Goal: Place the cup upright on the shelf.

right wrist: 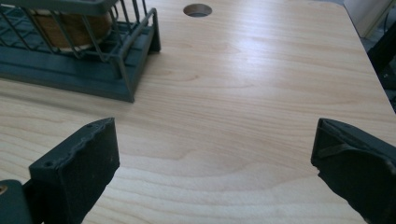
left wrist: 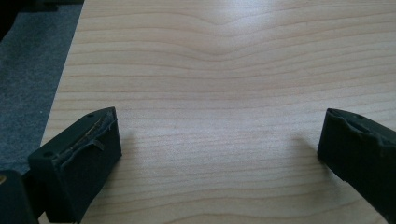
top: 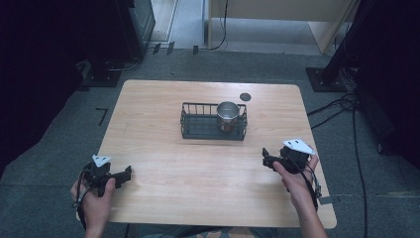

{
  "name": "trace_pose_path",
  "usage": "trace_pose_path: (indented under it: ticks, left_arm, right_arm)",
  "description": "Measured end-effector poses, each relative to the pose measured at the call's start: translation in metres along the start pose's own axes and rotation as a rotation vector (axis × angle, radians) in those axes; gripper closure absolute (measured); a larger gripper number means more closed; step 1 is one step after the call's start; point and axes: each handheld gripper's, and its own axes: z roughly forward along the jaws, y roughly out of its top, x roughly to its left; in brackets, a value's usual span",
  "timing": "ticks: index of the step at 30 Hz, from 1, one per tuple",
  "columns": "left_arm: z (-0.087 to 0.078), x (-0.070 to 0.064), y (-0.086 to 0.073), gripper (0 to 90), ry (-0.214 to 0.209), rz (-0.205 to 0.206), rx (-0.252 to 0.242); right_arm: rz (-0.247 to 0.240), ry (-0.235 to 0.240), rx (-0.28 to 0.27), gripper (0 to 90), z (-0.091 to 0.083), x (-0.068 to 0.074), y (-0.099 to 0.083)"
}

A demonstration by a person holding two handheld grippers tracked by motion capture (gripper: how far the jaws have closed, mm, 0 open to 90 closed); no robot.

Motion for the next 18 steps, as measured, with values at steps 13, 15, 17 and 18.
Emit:
trace_pose_path:
  ticks: [13, 15, 17, 18]
  left_arm:
    - [0.0, 0.0, 0.0, 0.0, 0.0, 0.0, 0.0]
    - [0.0, 0.0, 0.0, 0.0, 0.0, 0.0, 0.0]
    - [0.0, 0.0, 0.0, 0.0, 0.0, 0.0, 0.0]
    - [0.0, 0.0, 0.0, 0.0, 0.0, 0.0, 0.0]
  right_arm:
    - [0.033, -0.04, 0.036, 0.8, -0.005, -0.021, -0.024]
    - [0.038, -0.046, 0.043, 0.8, -0.006, -0.024, -0.028]
    - [0.04, -0.054, 0.05, 0.8, -0.006, -0.027, -0.032]
    - [0.042, -0.057, 0.053, 0.8, -0.006, -0.028, -0.034]
